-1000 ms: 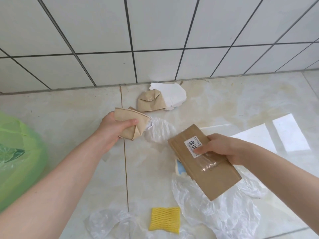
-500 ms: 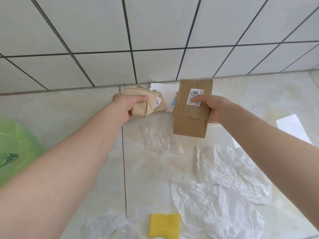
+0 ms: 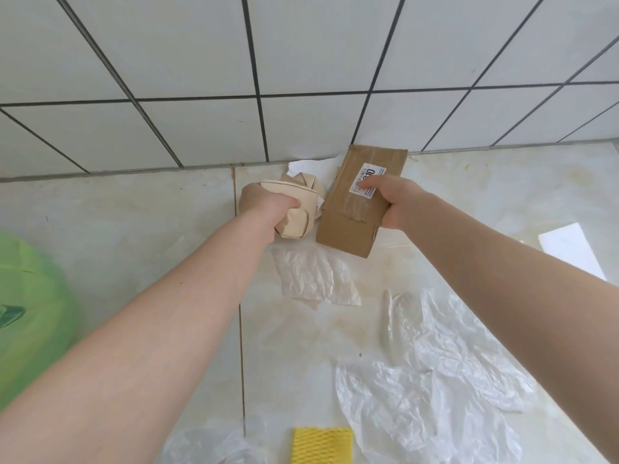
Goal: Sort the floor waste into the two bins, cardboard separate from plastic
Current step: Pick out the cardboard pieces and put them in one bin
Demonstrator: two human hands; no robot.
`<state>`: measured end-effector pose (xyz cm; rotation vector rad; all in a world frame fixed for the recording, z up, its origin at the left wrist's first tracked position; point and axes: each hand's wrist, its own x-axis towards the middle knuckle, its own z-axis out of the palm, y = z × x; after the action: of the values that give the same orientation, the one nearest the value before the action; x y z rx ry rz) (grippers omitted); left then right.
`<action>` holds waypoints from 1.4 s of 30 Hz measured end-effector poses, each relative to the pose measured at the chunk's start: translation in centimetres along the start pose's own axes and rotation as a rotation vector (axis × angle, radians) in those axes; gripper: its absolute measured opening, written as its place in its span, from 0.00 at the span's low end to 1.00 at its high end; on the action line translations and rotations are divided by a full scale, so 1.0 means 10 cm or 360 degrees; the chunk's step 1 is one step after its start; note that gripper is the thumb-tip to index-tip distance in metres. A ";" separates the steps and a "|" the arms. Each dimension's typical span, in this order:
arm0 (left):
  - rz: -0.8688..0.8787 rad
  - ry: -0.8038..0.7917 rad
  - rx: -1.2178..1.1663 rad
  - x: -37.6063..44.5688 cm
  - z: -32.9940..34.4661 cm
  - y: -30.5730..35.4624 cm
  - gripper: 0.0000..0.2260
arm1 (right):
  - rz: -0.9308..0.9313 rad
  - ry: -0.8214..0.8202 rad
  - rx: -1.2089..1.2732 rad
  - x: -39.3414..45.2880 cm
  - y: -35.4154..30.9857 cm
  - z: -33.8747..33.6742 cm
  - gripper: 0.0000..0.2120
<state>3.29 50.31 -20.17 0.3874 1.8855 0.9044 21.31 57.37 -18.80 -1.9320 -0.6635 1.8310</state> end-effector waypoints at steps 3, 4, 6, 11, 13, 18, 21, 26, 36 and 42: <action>-0.0073 -0.0053 -0.0113 0.00 -0.04 -0.04 0.22 | -0.0030 0.0007 0.0073 0.00 0.06 -0.02 0.11; -0.0083 -0.0072 -0.0135 0.00 -0.06 -0.05 0.22 | -0.0037 -0.0001 0.0083 0.00 0.08 -0.03 0.11; -0.0078 -0.0089 -0.0164 -0.01 -0.12 -0.10 0.21 | -0.0052 -0.0021 0.0099 -0.03 0.11 -0.07 0.08; -0.0047 -0.0065 -0.0226 -0.16 -0.47 -0.21 0.21 | -0.0098 -0.0095 0.0059 -0.21 0.25 -0.20 0.13; -0.0027 -0.0060 -0.0251 -0.25 -0.67 -0.28 0.20 | -0.0121 -0.0136 0.0017 -0.32 0.34 -0.18 0.16; 0.0043 0.0016 -0.0321 -0.58 -1.26 -0.46 0.21 | -0.0173 -0.0306 -0.0085 -0.66 0.62 0.01 0.16; 0.0082 0.0101 -0.0375 -0.85 -1.63 -0.56 0.22 | -0.0193 -0.0437 -0.0174 -0.91 0.78 0.22 0.17; 0.0242 0.0190 -0.0451 -1.49 -2.18 -0.67 0.21 | -0.0324 -0.0661 -0.0427 -1.40 0.99 0.62 0.16; 0.0549 0.0436 -0.0583 -2.86 -3.06 -1.08 0.14 | -0.0533 -0.0945 -0.0813 -2.61 1.12 1.15 0.10; 0.0699 0.0736 -0.0698 -3.45 -3.47 -1.30 0.15 | -0.0628 -0.1150 -0.0981 -3.34 1.14 1.48 0.11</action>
<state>-9.04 5.95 0.93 0.3457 1.9636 1.7884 6.28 28.05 0.63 -1.2131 -1.8663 2.1876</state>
